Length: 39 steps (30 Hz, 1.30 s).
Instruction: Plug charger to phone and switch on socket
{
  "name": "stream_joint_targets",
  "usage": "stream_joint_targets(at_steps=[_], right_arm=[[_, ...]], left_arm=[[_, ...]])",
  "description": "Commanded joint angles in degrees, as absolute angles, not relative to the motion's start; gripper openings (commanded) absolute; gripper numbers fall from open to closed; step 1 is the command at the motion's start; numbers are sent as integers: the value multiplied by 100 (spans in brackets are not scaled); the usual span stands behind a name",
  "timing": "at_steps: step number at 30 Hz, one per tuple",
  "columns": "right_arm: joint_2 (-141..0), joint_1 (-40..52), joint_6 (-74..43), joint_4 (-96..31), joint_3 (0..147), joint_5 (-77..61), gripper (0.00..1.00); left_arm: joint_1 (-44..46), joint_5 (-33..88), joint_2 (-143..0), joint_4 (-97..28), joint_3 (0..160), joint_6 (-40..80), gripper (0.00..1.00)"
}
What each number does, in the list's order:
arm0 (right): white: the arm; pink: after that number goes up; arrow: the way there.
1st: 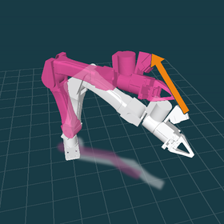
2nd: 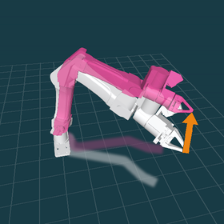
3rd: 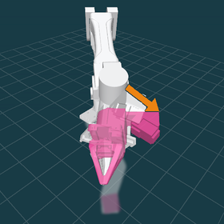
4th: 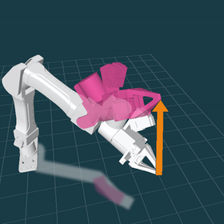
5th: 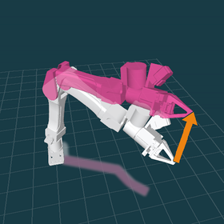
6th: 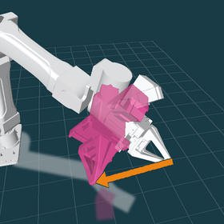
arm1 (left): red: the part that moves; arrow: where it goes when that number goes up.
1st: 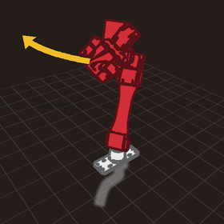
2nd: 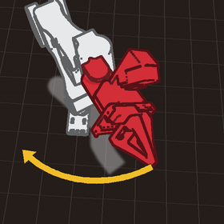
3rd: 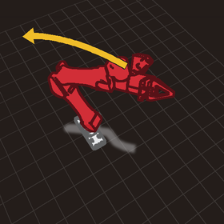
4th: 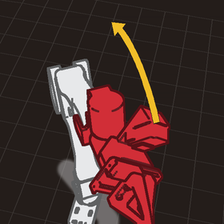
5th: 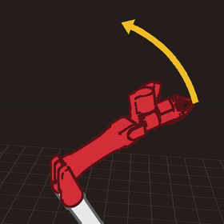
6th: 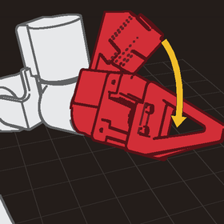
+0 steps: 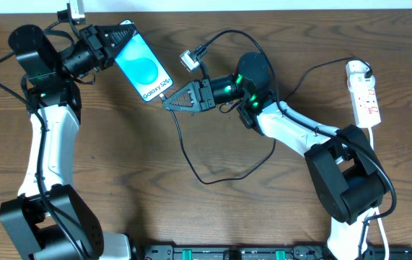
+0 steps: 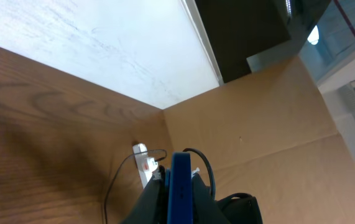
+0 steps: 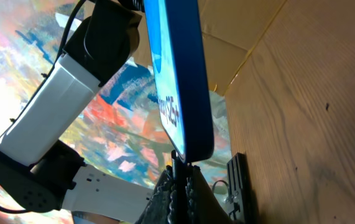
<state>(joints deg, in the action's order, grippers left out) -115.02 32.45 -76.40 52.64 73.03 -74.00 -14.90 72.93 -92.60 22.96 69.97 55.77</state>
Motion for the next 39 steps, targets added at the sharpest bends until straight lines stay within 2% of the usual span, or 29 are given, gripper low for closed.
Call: stream_joint_targets(at_steps=[1,22,39], right_arm=[[-11518,3236,-7780,5297,7402,-7059,1],[-11518,3229,-7620,5317,7402,-7083,1],[-11518,3234,-7557,5319,7402,-6493,1]], left_arm=[[-1463,7631,-9249,2324,7035,5422,7],[-1229,7870,-9249,2324,7035,5210,7],[-1227,8058,-9249,2322,7035,5210,7]])
